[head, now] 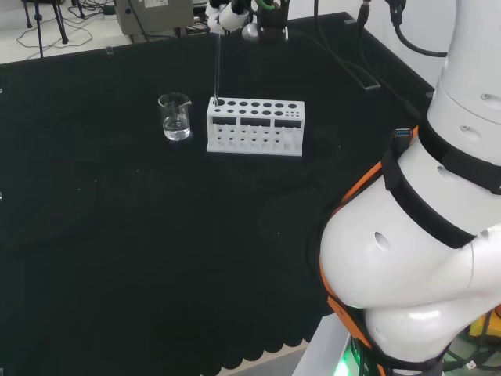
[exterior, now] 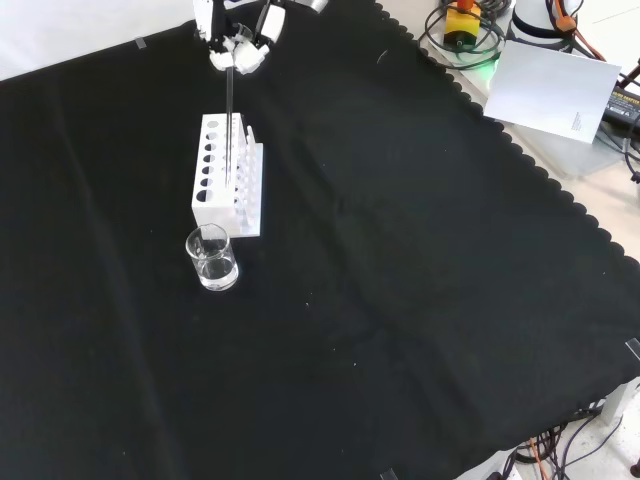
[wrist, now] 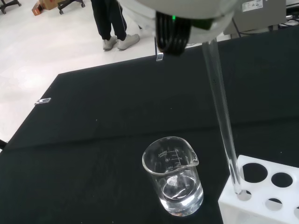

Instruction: Put the glass rod back on the white test tube rack.

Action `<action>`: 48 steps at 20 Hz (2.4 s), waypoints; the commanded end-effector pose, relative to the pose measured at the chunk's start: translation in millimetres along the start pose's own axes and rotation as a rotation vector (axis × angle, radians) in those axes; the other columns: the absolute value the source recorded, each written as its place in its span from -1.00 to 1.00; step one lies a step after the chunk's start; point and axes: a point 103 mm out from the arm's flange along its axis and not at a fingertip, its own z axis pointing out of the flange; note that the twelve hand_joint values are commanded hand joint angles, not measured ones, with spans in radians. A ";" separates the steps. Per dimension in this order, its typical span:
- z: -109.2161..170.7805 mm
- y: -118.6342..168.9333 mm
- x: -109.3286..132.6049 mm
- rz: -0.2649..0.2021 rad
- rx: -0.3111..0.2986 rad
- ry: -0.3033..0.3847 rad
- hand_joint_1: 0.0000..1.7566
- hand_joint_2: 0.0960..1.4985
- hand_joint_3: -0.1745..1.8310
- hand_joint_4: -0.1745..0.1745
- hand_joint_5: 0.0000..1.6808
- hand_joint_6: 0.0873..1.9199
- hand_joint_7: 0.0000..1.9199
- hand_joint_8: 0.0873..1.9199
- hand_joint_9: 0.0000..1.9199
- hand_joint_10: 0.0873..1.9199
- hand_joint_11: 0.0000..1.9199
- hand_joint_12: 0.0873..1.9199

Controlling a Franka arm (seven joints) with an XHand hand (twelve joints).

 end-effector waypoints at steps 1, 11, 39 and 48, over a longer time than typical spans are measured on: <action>3.3 6.1 -5.0 0.005 0.009 0.013 0.50 -0.07 -0.29 -1.00 0.48 -0.69 0.30 -0.05 0.85 -0.29 0.46 0.06; 12.7 13.3 -8.2 0.015 0.028 0.003 0.50 -0.07 -0.29 -1.00 0.48 -0.69 0.30 -0.05 0.85 -0.29 0.46 0.06; 64.3 30.8 -15.4 0.008 0.132 0.007 0.50 -0.07 -0.30 -1.00 0.48 -0.70 0.30 -0.04 0.86 -0.29 0.46 0.05; 77.1 36.6 -13.5 0.009 0.164 0.004 0.50 -0.07 -0.30 -1.00 0.48 -0.70 0.30 -0.04 0.86 -0.29 0.46 0.06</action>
